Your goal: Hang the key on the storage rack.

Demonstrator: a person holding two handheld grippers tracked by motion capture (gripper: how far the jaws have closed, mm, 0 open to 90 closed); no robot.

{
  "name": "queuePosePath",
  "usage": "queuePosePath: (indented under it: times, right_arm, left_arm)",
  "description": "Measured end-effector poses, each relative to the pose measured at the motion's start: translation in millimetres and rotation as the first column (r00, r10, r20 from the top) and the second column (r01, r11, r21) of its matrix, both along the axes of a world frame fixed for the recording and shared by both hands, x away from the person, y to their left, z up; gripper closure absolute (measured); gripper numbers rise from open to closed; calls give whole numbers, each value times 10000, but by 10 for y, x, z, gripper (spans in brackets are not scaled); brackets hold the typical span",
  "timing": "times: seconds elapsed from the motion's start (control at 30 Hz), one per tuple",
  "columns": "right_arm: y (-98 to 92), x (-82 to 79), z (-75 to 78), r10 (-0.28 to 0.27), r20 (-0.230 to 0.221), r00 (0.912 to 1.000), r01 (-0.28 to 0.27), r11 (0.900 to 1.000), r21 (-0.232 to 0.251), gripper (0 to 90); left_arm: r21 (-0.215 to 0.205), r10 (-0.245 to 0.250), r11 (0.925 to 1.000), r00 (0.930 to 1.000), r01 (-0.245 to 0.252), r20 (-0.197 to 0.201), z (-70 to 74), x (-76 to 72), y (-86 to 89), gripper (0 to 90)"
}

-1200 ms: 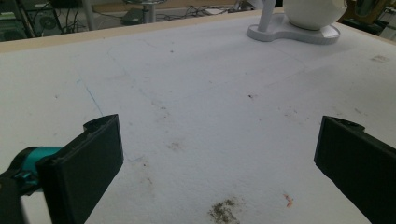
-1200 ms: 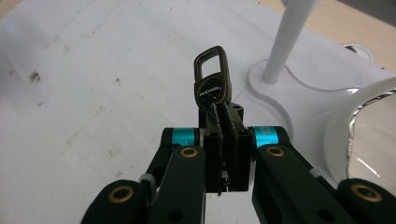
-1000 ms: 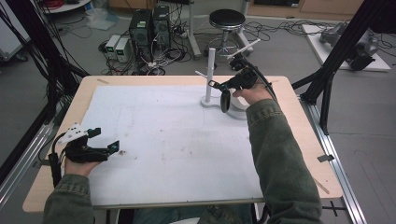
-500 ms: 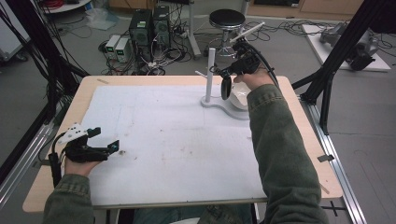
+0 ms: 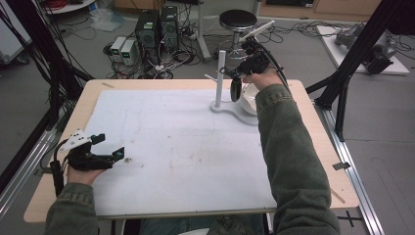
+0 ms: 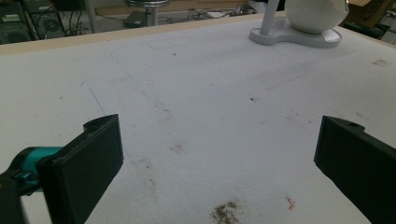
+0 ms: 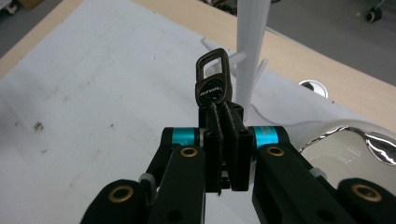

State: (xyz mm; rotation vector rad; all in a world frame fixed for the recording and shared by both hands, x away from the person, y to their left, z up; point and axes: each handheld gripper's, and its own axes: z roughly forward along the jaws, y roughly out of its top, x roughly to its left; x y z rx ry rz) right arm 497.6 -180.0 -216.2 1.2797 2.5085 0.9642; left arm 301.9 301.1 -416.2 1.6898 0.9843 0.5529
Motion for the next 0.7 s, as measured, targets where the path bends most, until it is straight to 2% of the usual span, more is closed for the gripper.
queuePosePath:
  times: [0.2,0.37,0.43,0.5,0.7]
  right_arm:
    - [27,6,-44,-179,93,9998,180,9998,-110,868]
    - [3,19,-179,-290,-56,9996,290,9995,102,867]
    - [-6,29,-224,-272,27,9996,271,9995,153,865]
    - [-13,21,-243,-368,-114,9993,371,9990,237,864]
    - [-36,22,-281,-383,-102,9992,386,9986,364,850]
  left_arm:
    - [-3,-9,10000,10000,9,-9,-1,-4,-7,17]
    - [13,-28,10000,10000,28,-19,-4,1,-4,17]
    - [15,-23,10000,10000,23,-13,-3,0,-4,17]
    - [23,7,10000,10000,-7,-24,-4,1,-2,17]
    - [19,-25,10000,10000,25,-32,-5,3,-5,17]
